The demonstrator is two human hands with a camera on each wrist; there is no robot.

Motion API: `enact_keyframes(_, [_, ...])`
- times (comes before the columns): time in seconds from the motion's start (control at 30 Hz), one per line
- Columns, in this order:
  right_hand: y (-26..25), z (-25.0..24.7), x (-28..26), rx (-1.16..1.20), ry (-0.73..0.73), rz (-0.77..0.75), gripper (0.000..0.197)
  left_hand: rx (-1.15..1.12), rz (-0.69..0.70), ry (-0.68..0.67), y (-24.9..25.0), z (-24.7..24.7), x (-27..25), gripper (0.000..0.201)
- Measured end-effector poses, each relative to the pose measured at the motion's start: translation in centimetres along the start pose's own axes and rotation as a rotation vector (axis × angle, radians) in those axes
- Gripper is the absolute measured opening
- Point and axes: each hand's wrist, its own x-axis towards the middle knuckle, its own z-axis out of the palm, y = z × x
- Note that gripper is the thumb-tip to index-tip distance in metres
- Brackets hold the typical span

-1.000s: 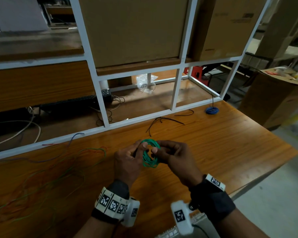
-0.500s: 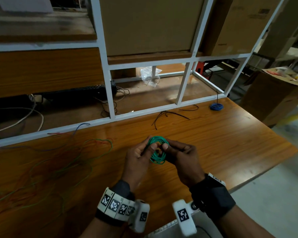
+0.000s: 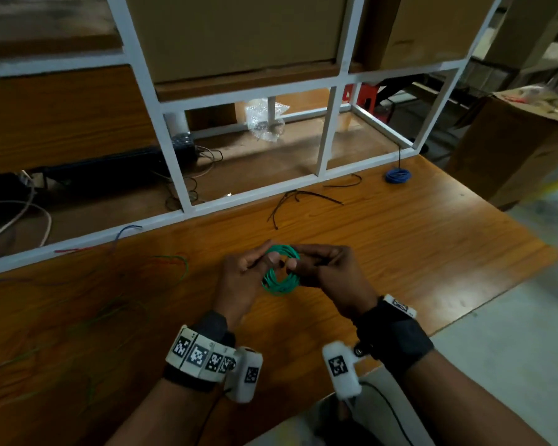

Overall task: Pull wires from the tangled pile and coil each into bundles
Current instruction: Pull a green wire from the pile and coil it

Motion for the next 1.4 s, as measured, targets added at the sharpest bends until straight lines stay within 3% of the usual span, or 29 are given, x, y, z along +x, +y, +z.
enact_keyframes(0.2, [1.0, -4.1, 6.5, 0.084, 0.053, 0.112, 0.027, 0.021, 0.034, 0.279, -0.9, 5.5, 4.7, 0.019])
enact_keyframes(0.4, [1.7, -11.4, 11.9, 0.117, 0.027, 0.156, 0.019, 0.102, -0.076, 0.265, -0.7, 11.5, 9.8, 0.024])
enact_keyframes(0.6, [1.4, -14.8, 15.8, 0.137, -0.132, 0.207, 0.02, 0.262, -0.079, 0.405, -1.2, 14.2, 13.3, 0.025])
enact_keyframes(0.73, [0.6, -16.6, 18.5, -0.033, -0.354, 0.226, 0.023, 0.193, -0.14, 0.425, -1.5, 14.4, 14.7, 0.021])
enact_keyframes(0.8, [0.4, -17.6, 20.4, -0.119, -0.379, 0.256, 0.029, 0.175, -0.14, 0.421, -1.8, 14.0, 15.4, 0.021])
enact_keyframes(0.97, [1.8, -21.9, 27.6, -0.405, -0.092, 0.237, 0.01, 0.155, -0.197, 0.463, -3.3, 12.1, 17.2, 0.034])
enact_keyframes(1.1, [2.4, -26.0, 33.5, -0.568, 0.244, 0.295, 0.018, 0.1, -0.252, 0.439, -4.3, 11.5, 18.6, 0.033])
enact_keyframes(1.2, [3.6, -28.6, 36.0, -0.625, 0.428, 0.294, 0.009, 0.049, -0.283, 0.405, -5.0, 11.9, 19.9, 0.034])
enact_keyframes(1.27, [4.4, -28.7, 36.4, -0.713, 0.397, 0.268, 0.009, 0.035, -0.304, 0.385, -5.5, 12.2, 20.6, 0.034])
enact_keyframes(1.4, [5.7, -27.7, 36.3, -1.01, 0.111, 0.225, 0.02, 0.074, -0.308, 0.348, -6.4, 12.5, 21.4, 0.024])
